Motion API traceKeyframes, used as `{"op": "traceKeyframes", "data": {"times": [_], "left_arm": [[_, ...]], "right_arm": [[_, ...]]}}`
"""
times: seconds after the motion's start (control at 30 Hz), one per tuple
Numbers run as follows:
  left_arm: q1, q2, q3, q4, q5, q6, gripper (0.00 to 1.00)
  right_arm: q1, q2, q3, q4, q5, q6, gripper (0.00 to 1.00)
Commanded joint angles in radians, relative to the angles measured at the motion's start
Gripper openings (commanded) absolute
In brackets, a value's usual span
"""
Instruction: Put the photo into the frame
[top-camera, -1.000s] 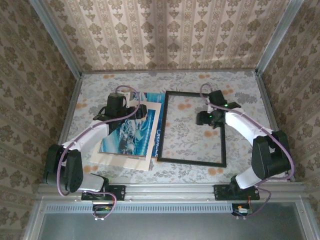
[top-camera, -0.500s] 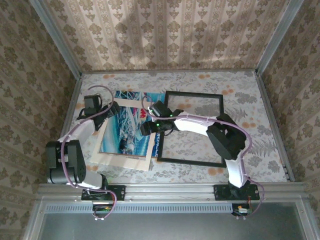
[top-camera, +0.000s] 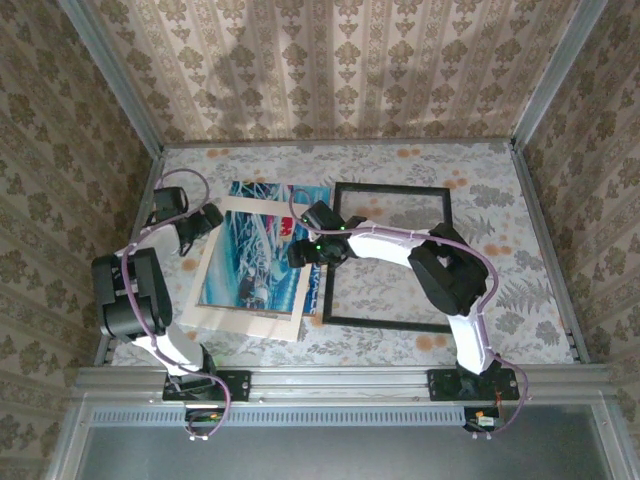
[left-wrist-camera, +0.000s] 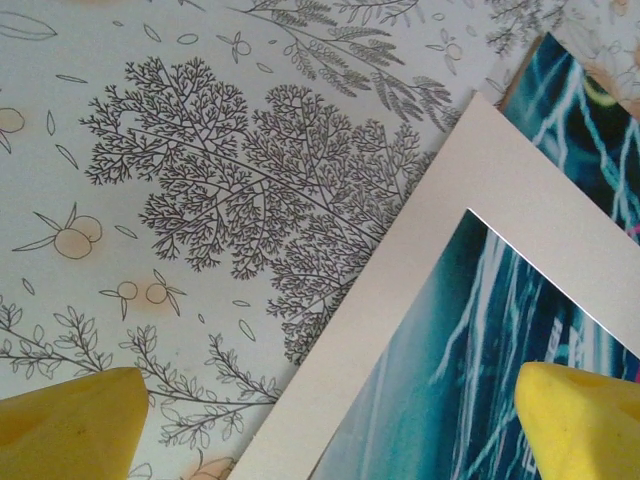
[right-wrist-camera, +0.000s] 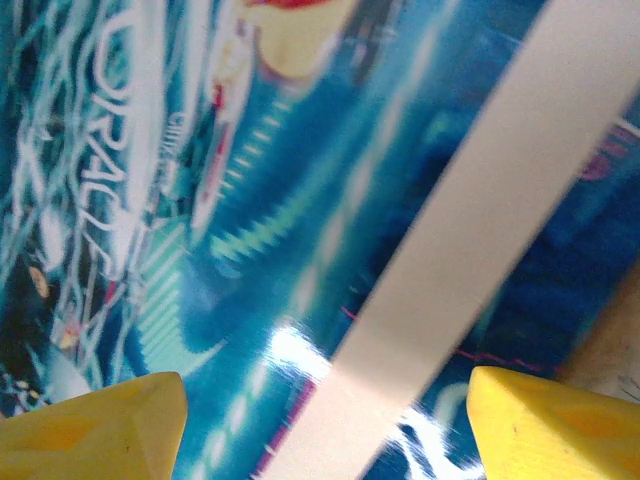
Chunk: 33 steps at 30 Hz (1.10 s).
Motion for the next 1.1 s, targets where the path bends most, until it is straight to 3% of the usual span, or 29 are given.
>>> {"op": "traceKeyframes", "data": {"times": [0.0,0.13,0.3,0.6,1.07], "left_arm": [[0.012,0.04,0.058,-0.087,0.019,0.051,0.95],[0.012,0.1,0.114,-0.157,0.05,0.107,0.93],[0.012,0.125,0.129,-0.194,0.067,0.14,0.89],[0.012,0.16,0.148,-0.222,0.127,0.186,0.79],[-0.012,0.214,0.193,-0.284,0.189,0.216,0.74]], "right_arm": [[-0.012,-0.024,-0.026,-0.077,0.003,0.028,0.75],[0.028,-0.023,0.031,-0.04,-0.031,0.061,0.75],[0.034,-0.029,0.027,-0.014,0.044,0.142,0.73],[0.039,0.01,0.03,0.003,0.067,0.273,0.69],[0.037,0.076,0.046,0.048,0.025,0.367,0.68]]}}
